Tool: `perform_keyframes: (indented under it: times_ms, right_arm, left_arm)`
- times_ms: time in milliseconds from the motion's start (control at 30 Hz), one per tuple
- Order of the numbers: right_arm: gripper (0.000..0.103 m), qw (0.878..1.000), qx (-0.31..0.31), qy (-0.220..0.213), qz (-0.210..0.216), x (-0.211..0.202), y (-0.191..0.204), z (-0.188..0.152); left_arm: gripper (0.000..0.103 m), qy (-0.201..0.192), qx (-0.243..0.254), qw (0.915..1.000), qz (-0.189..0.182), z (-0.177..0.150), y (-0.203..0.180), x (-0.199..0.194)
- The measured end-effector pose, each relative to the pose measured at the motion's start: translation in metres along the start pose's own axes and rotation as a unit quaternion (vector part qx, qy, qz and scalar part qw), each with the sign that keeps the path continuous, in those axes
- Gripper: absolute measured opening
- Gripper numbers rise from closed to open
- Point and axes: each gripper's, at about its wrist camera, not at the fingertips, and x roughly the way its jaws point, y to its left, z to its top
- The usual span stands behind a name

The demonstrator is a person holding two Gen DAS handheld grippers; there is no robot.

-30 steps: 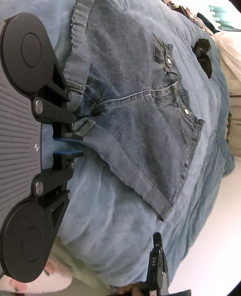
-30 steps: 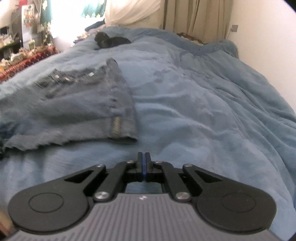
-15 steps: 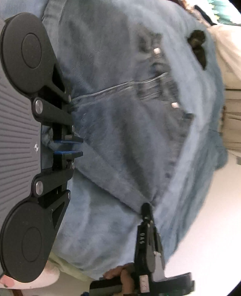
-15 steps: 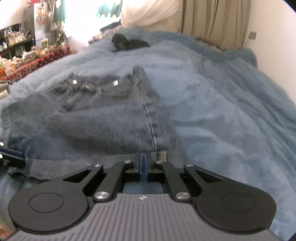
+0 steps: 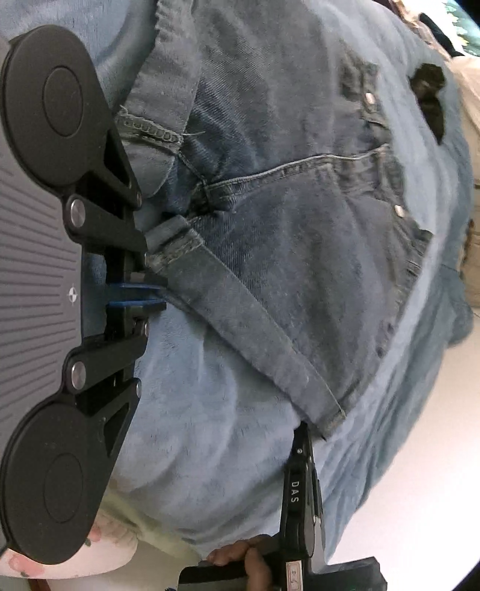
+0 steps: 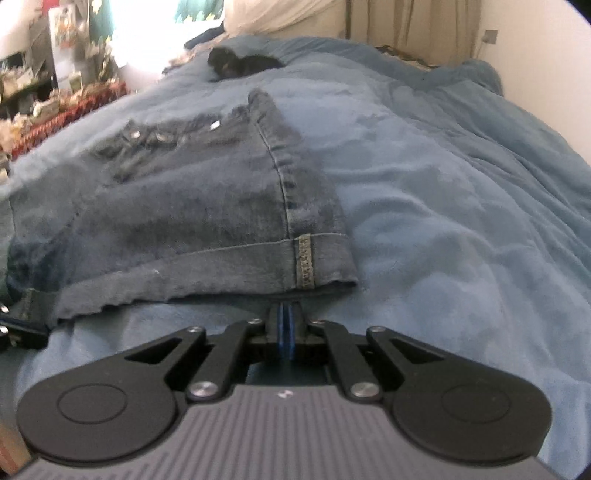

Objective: Fold clothes

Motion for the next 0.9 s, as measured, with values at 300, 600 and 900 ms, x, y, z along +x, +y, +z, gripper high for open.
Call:
perform_keyframes:
  times_ms: [300, 600, 900]
  right_arm:
    - [0.011, 0.996, 0.003, -0.049, 0.072, -0.048, 0.066, 0.013]
    - [0.011, 0.988, 0.001, -0.029, 0.151, -0.013, 0.187, 0.003]
    - [0.024, 0.993, -0.006, -0.023, 0.116, -0.033, 0.221, -0.010]
  left_arm:
    - [0.006, -0.074, -0.002, 0.9972, 0.011, 0.005, 0.023, -0.072]
    - [0.007, -0.052, -0.041, 0.9951, 0.074, -0.013, 0.086, -0.068]
    - [0.013, -0.066, -0.039, 0.9926, 0.094, -0.035, 0.126, -0.097]
